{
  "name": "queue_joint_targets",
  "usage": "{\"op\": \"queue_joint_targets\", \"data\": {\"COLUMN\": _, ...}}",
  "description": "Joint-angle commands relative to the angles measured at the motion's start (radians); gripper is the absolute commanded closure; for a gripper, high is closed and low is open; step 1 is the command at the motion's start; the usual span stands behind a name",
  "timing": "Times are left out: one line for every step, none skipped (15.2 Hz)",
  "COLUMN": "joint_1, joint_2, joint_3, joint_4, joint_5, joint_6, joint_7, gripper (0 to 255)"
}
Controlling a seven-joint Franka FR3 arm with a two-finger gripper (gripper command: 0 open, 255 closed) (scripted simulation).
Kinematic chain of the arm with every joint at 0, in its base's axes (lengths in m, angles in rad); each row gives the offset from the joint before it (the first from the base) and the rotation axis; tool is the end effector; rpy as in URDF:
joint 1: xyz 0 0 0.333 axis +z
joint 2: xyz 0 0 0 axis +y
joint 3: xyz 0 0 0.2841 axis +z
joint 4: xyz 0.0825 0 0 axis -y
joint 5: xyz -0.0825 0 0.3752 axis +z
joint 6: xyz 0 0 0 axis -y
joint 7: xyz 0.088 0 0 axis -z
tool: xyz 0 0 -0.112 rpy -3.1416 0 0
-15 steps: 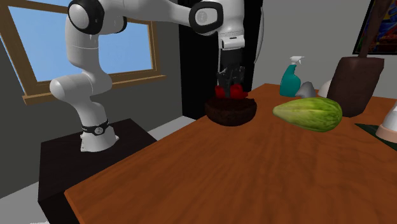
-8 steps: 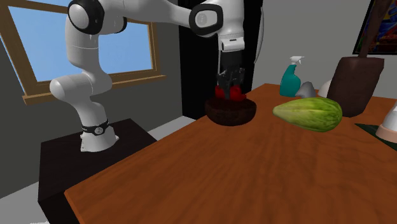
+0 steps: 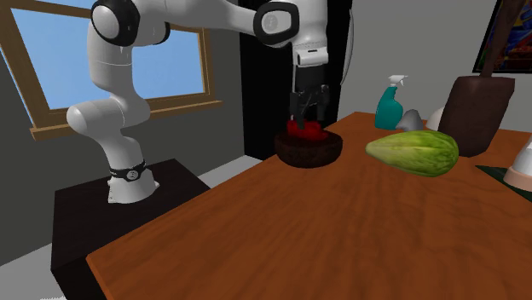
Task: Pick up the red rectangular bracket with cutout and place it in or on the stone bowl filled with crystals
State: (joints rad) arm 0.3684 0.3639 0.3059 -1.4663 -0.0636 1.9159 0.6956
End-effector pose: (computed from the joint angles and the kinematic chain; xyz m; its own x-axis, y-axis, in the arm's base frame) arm 0.5324 0.3862 0.4577 0.9984 -0.0296 0.0491 -0.0246 -0.9946 -0.1005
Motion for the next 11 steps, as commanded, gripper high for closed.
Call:
{"op": "queue_joint_targets", "data": {"joint_1": -0.001, "joint_2": -0.012, "joint_3": 0.001, "joint_4": 0.034, "joint_5": 0.004, "joint_6": -0.045, "joint_7": -0.002, "gripper": 0}}
{"op": "queue_joint_targets", "data": {"joint_1": -0.001, "joint_2": -0.016, "joint_3": 0.002, "joint_4": 0.062, "joint_5": 0.005, "joint_6": -0.077, "joint_7": -0.003, "gripper": 0}}
{"op": "queue_joint_targets", "data": {"joint_1": -0.001, "joint_2": -0.018, "joint_3": 0.002, "joint_4": 0.085, "joint_5": 0.006, "joint_6": -0.103, "joint_7": -0.004, "gripper": 0}}
{"op": "queue_joint_targets", "data": {"joint_1": -0.001, "joint_2": -0.018, "joint_3": 0.002, "joint_4": 0.085, "joint_5": 0.006, "joint_6": -0.103, "joint_7": -0.004, "gripper": 0}}
{"op": "queue_joint_targets", "data": {"joint_1": -0.001, "joint_2": -0.018, "joint_3": 0.002, "joint_4": 0.085, "joint_5": 0.006, "joint_6": -0.103, "joint_7": -0.004, "gripper": 0}}
{"op": "queue_joint_targets", "data": {"joint_1": -0.001, "joint_2": -0.018, "joint_3": 0.002, "joint_4": 0.085, "joint_5": 0.006, "joint_6": -0.103, "joint_7": -0.004, "gripper": 0}}
{"op": "queue_joint_targets", "data": {"joint_1": -0.001, "joint_2": -0.018, "joint_3": 0.002, "joint_4": 0.085, "joint_5": 0.006, "joint_6": -0.103, "joint_7": -0.004, "gripper": 0}}
{"op": "queue_joint_targets", "data": {"joint_1": -0.001, "joint_2": -0.018, "joint_3": 0.002, "joint_4": 0.085, "joint_5": 0.006, "joint_6": -0.103, "joint_7": -0.004, "gripper": 0}}
{"op": "queue_joint_targets", "data": {"joint_1": -0.001, "joint_2": -0.018, "joint_3": 0.002, "joint_4": 0.085, "joint_5": 0.006, "joint_6": -0.103, "joint_7": -0.004, "gripper": 0}}
{"op": "queue_joint_targets", "data": {"joint_1": -0.001, "joint_2": -0.018, "joint_3": 0.002, "joint_4": 0.085, "joint_5": 0.006, "joint_6": -0.103, "joint_7": -0.004, "gripper": 0}}
{"op": "queue_joint_targets", "data": {"joint_1": -0.001, "joint_2": -0.018, "joint_3": 0.002, "joint_4": 0.085, "joint_5": 0.006, "joint_6": -0.103, "joint_7": -0.004, "gripper": 0}}
